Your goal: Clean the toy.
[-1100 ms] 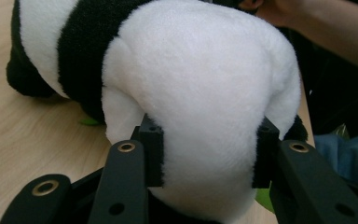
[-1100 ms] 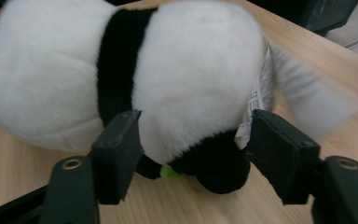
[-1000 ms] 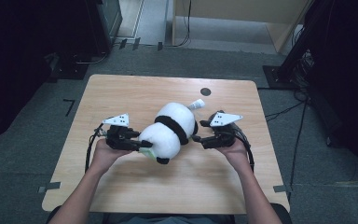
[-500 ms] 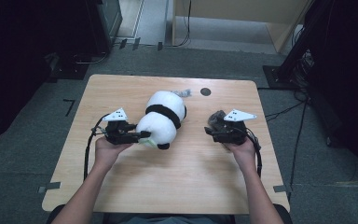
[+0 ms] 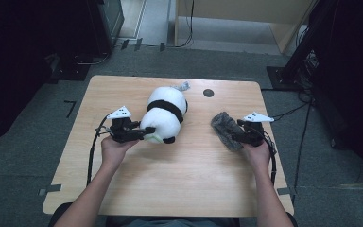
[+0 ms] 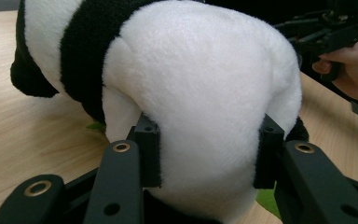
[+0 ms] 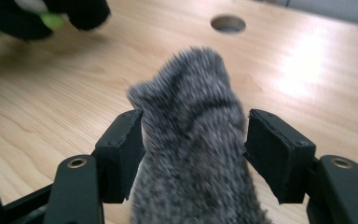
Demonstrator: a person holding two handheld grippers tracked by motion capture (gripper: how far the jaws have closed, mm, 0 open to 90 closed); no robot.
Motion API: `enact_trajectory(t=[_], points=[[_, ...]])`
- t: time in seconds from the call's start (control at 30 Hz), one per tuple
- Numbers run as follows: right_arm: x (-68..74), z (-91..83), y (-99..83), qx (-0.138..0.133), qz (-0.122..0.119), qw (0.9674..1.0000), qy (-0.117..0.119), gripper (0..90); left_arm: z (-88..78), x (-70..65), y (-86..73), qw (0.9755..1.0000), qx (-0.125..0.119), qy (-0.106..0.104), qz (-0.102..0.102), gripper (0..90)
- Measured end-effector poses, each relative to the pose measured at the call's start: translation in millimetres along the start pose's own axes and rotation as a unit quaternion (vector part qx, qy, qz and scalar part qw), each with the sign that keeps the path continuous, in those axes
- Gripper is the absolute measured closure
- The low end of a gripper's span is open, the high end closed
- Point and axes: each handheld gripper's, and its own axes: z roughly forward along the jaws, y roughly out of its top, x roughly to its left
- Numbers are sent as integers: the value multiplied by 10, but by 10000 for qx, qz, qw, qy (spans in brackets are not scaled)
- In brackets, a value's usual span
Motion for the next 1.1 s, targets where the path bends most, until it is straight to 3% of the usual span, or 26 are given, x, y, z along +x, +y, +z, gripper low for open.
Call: enact_trajectory(t=[0.07,0.13,0.33,0.5,0.67,0.93,1.07,1.1], points=[[-18,21,-27,96,-59,9998,-160,420,10,5,-4,10000,12,16,-5,570],[-70,38,-59,128,59,9996,-257,443,27,0,-5,10000,20,53,5,570],[-159,142,-147,429,555,9975,-55,485,66,-8,-7,9999,-18,91,-55,568],[-123,166,-137,440,499,9978,-19,727,82,-22,-10,9999,-7,141,-68,567],[-24,90,-28,332,294,9990,13,769,82,-49,-4,9998,-60,165,-8,567],[245,-102,211,-99,321,9986,418,767,97,-71,13,9994,-189,253,-102,566],[411,-152,326,-217,256,9976,601,769,116,-111,33,9988,-76,465,113,564],[456,-160,354,-242,222,9974,645,770,128,-113,45,9988,-51,483,84,563]])
